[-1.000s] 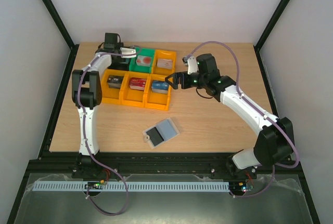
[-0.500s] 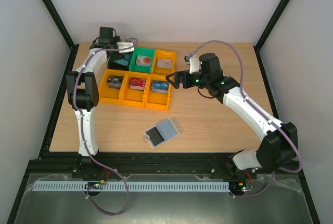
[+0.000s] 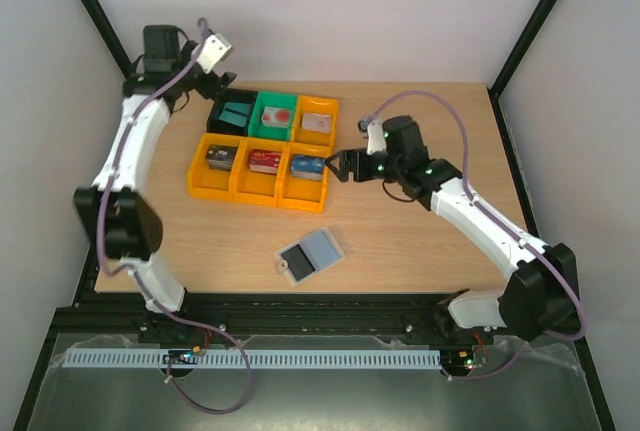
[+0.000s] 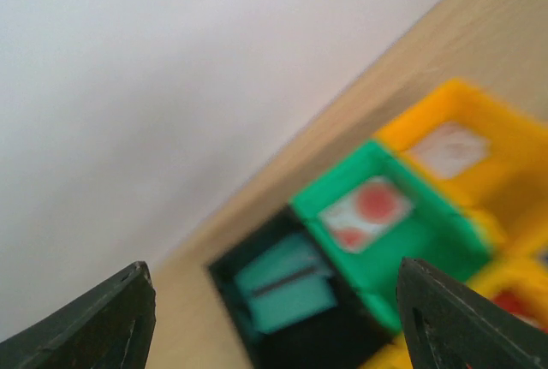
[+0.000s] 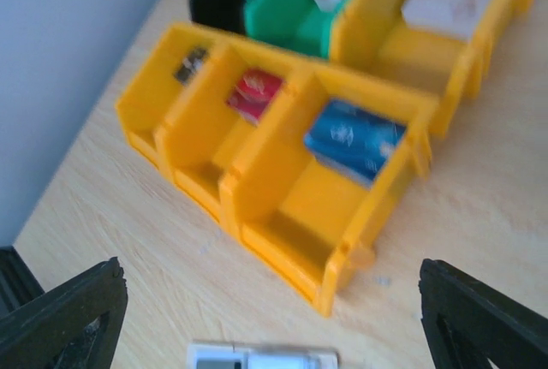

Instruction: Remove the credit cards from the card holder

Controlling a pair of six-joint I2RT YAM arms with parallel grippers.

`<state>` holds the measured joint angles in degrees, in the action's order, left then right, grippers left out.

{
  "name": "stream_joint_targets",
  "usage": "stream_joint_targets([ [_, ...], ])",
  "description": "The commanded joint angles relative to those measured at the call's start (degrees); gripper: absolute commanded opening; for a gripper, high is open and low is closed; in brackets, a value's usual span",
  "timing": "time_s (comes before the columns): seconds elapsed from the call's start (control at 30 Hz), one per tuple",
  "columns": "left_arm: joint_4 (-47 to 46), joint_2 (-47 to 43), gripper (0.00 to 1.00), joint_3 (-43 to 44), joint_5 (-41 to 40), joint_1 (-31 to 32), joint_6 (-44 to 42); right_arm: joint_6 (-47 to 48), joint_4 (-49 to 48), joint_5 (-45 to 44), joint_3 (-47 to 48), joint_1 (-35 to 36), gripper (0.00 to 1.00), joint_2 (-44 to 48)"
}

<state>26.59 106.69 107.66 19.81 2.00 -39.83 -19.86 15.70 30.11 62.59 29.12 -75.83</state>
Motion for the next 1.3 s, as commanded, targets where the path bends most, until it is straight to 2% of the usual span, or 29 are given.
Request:
stream_joint_targets([
  [0.0,10.2,-15.6,0.79,-13.8,15.0,0.6,18.6,-1.9,6.3,-11.3,-4.1,7.4,0.90,-1.3],
  [0.1,11.8,-23.4,0.80,-25.1,20.2,1.1,26.9,-2.1,10.9,-22.2,-4.4,15.8,0.89,-5.6],
  [0.17,10.6,-28.1,0.80,-31.7,19.8,1.4,34.1,-3.3,13.2,-26.4,-4.6,19.8,0.90,-9.1],
  [0.27,11.3,-33.4,0.81,-38.6,18.4,1.8,39.1,-6.1,14.1,-31.2,-5.8,24.6,0.90,-12.4],
  [0.53,11.7,-48.4,0.81,-54.5,11.5,4.7,54.8,-10.3,8.0,-30.8,-9.0,32.2,0.91,-16.1],
  [0.67,10.2,-56.2,0.82,-64.1,8.2,10.6,59.0,-11.6,5.7,-30.9,-11.8,33.6,0.94,-17.7],
  [0.87,1.8,-53.5,0.86,-78.4,10.6,13.0,68.5,-12.8,0.8,-29.8,-13.8,33.6,0.95,-21.1],
  [1.03,-9.2,-48.6,0.92,-84.6,16.0,19.0,76.0,-15.7,-4.9,-26.0,-12.8,33.7,0.95,-24.2],
  [1.13,-14.6,-47.2,0.92,-90.8,17.1,19.7,81.2,-17.9,-8.2,-23.8,-11.7,33.6,0.95,-26.4],
  [1.27,-20.1,-44.8,0.92,-92.8,17.6,20.3,82.8,-18.3,-10.3,-20.4,-9.9,33.6,0.95,-29.0],
])
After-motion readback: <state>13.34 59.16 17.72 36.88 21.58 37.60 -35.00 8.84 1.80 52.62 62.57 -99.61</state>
